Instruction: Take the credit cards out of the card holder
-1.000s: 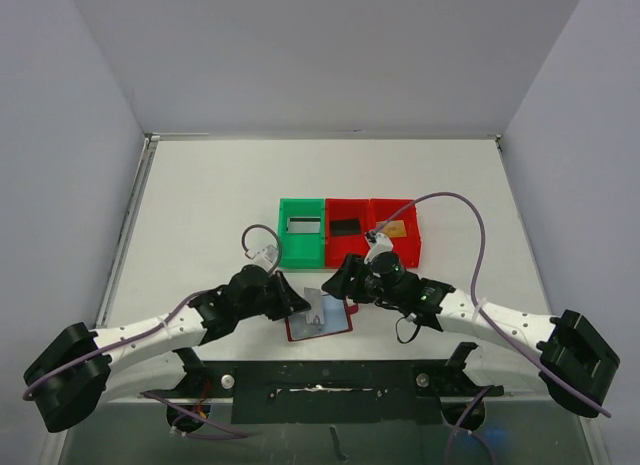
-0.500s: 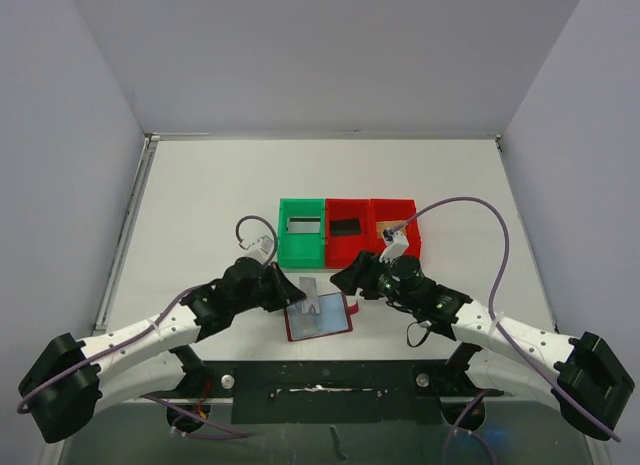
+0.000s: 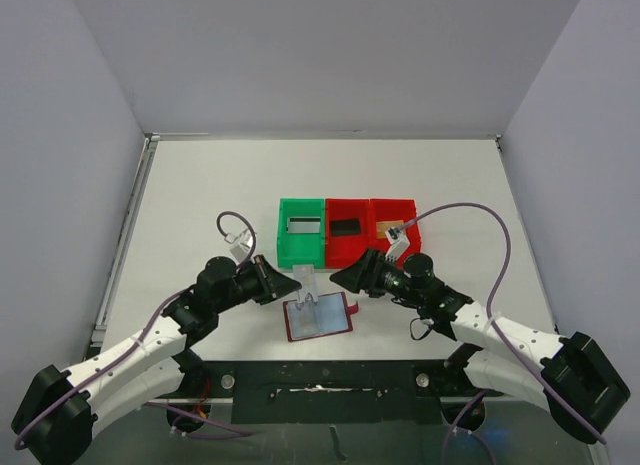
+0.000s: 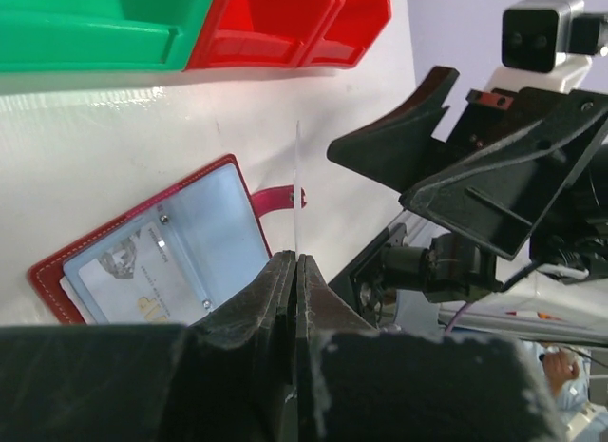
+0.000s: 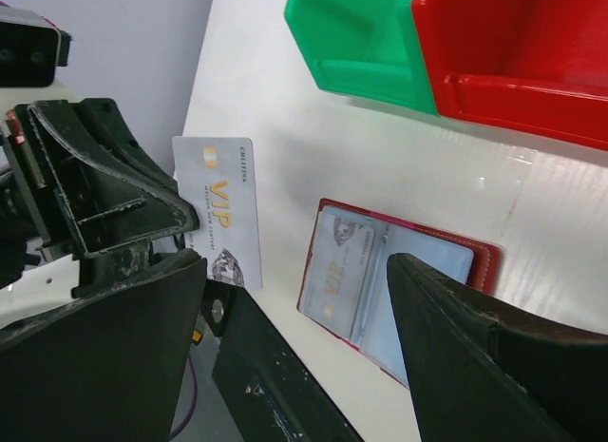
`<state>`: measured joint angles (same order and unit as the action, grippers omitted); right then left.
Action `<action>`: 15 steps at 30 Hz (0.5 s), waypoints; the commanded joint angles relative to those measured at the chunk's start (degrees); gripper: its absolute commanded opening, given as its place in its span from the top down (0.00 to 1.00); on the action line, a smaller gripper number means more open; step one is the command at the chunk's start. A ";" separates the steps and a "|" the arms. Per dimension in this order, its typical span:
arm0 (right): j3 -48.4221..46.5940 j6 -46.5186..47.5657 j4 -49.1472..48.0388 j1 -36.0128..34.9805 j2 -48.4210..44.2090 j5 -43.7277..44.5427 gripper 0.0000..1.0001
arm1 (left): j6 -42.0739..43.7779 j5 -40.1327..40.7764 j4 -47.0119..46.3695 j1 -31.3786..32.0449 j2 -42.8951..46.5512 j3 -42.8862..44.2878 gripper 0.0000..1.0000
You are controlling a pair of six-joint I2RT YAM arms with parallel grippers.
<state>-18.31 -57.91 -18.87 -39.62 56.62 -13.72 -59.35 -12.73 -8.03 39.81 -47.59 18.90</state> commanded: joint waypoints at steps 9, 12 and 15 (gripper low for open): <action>-2.62 -2.64 -17.01 2.70 7.81 -12.98 0.27 | -3.46 -10.29 -18.01 -1.60 2.31 -4.21 1.00; -3.40 -3.25 -20.53 2.88 9.95 -16.73 0.35 | -3.40 -11.21 -19.11 -2.17 2.34 -4.38 1.00; -3.49 -4.31 -24.44 3.02 11.66 -20.00 0.40 | -3.76 -12.24 -20.20 -3.20 1.42 -4.39 1.00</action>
<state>-18.96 -60.80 -32.82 -37.06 67.07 -27.22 -62.63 -21.85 -21.34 37.93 -46.17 14.24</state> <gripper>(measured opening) 0.624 0.014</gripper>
